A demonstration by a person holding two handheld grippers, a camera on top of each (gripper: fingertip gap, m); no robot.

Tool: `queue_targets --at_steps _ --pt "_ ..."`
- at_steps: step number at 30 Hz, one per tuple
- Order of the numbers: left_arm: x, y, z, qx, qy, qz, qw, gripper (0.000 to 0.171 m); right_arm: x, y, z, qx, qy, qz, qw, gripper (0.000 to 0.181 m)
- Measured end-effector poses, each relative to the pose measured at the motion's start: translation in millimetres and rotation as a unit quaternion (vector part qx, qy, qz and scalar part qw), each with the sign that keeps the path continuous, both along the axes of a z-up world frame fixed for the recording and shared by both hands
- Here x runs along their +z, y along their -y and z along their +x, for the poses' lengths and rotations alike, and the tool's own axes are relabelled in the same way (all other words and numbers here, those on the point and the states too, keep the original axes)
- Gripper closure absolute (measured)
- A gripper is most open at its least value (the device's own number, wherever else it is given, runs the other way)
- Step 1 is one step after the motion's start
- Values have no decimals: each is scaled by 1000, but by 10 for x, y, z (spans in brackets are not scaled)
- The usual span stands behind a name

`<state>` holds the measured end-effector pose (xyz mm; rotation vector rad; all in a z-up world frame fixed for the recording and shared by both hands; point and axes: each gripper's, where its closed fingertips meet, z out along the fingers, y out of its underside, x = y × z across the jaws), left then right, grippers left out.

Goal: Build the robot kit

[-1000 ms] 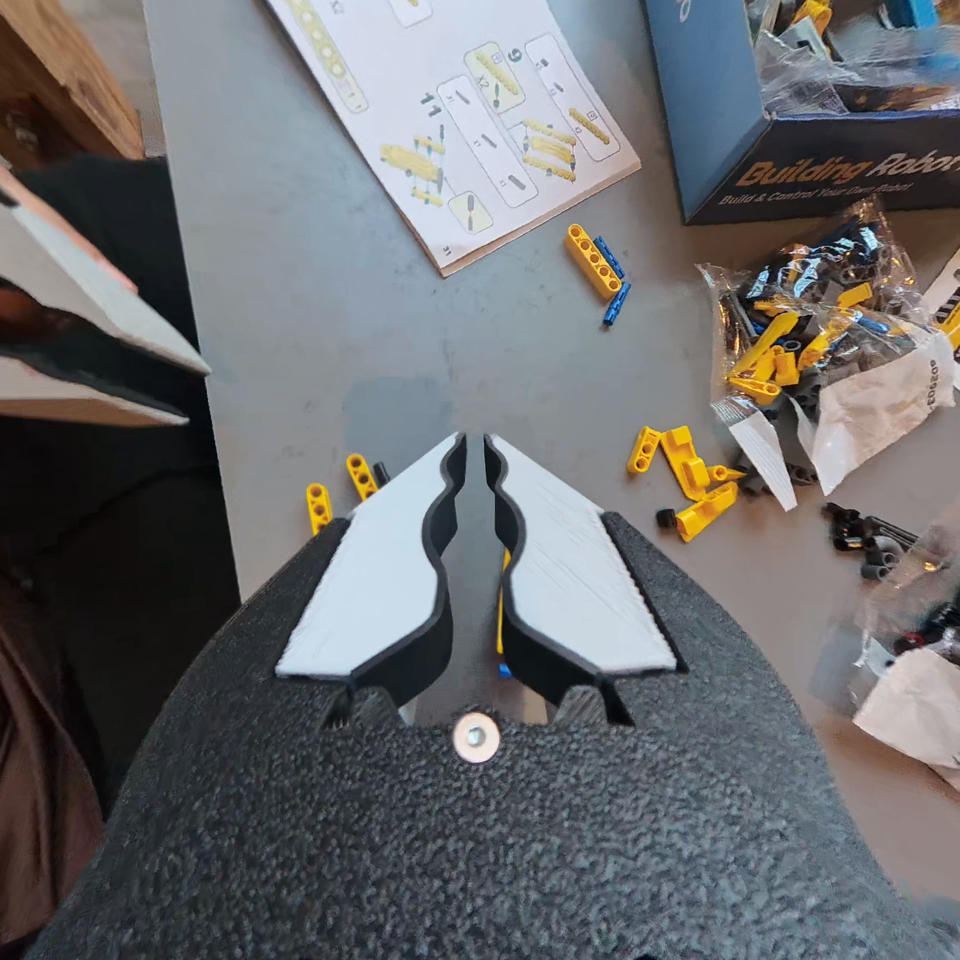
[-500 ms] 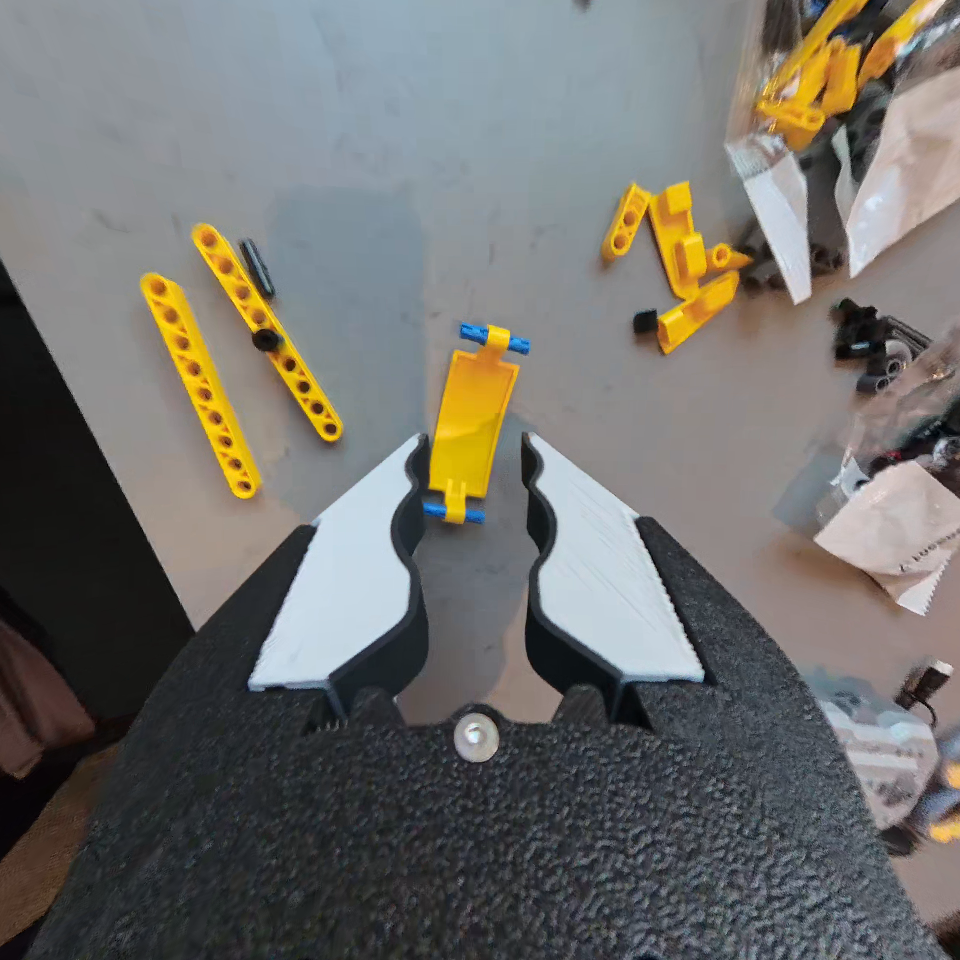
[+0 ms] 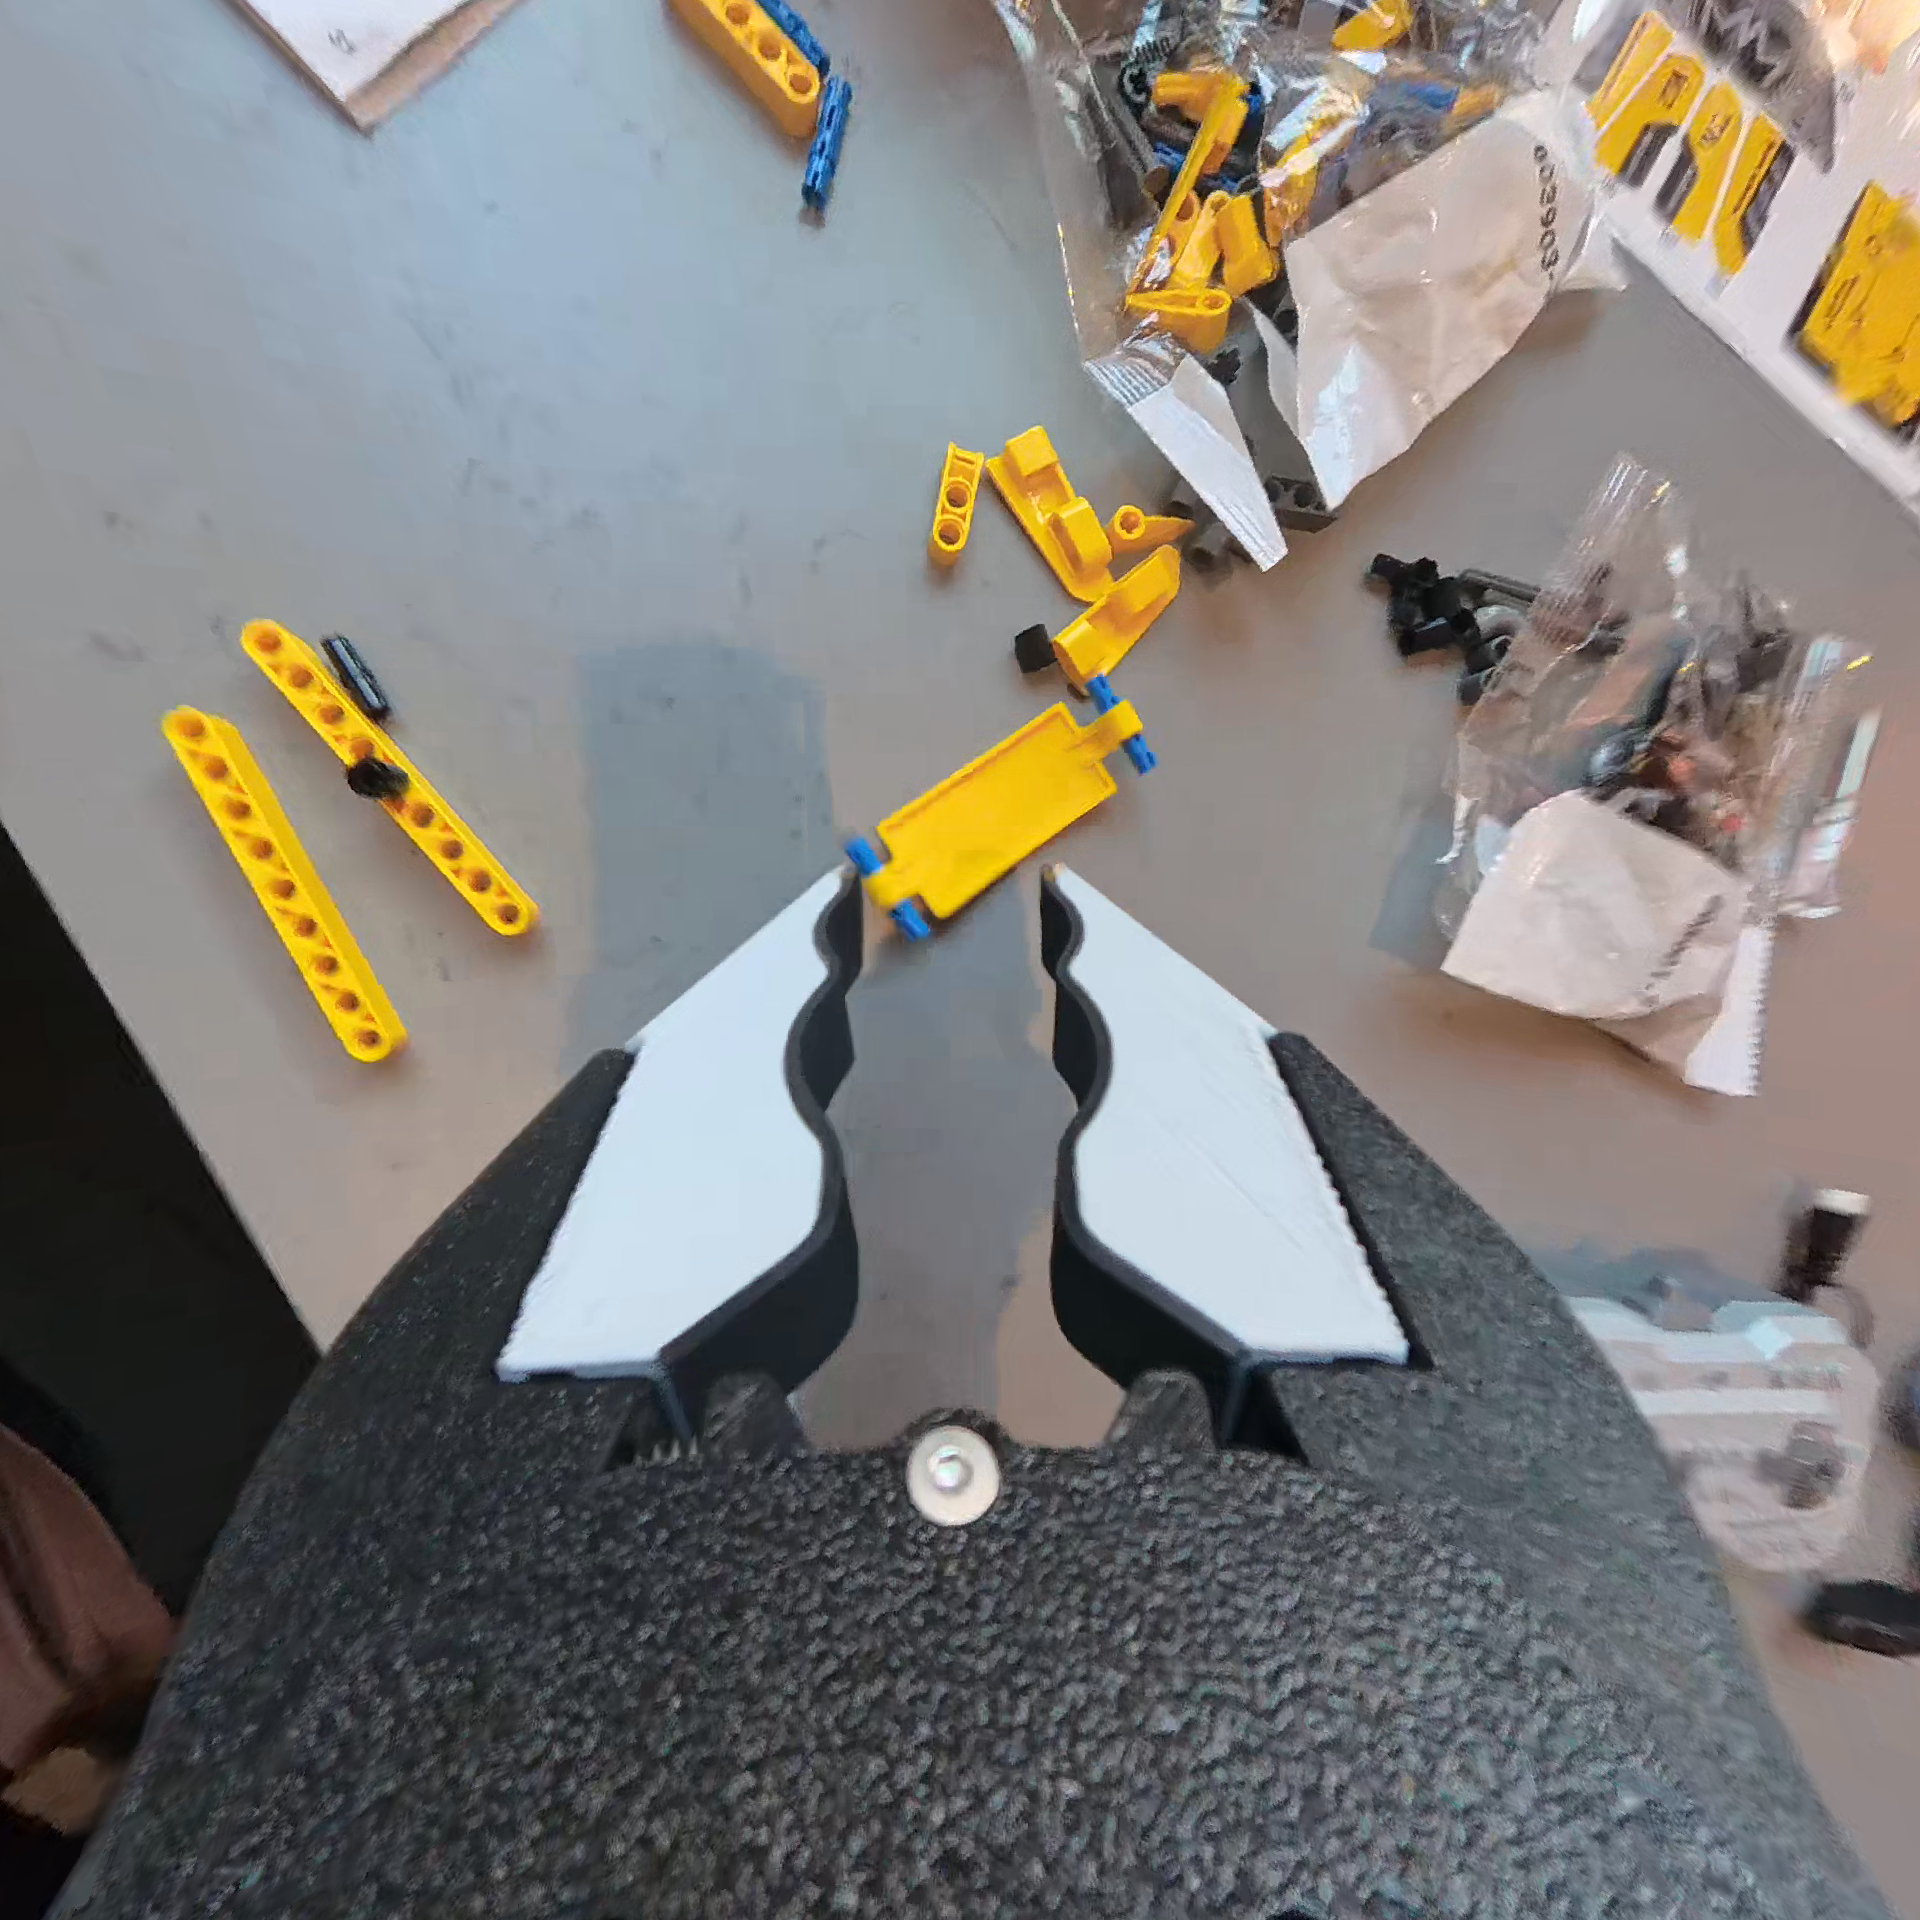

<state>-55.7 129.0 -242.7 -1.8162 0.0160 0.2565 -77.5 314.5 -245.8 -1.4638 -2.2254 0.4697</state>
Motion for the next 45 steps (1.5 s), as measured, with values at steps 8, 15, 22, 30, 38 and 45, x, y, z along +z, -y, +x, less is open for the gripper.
queue_targets --at_steps 8,15,22,30,38,45 --pt "-5 -1 -5 2 0 -1 1000 159 -222 -74 107 -47 60 -11 997 132" --pt "-2 -1 3 0 -3 -1 1000 159 -284 -134 59 -74 53 -49 995 149" --pt "5 0 -5 1 -1 1 1000 159 -205 -33 51 -55 43 -96 993 157" --pt "66 20 -78 32 -50 4 998 155 231 525 42 35 0 -207 978 157" --pt "263 60 -104 97 -250 6 963 128 332 1306 301 141 51 -186 971 157" --pt "216 1 46 84 -330 -15 940 161 207 1850 401 199 75 -142 967 157"
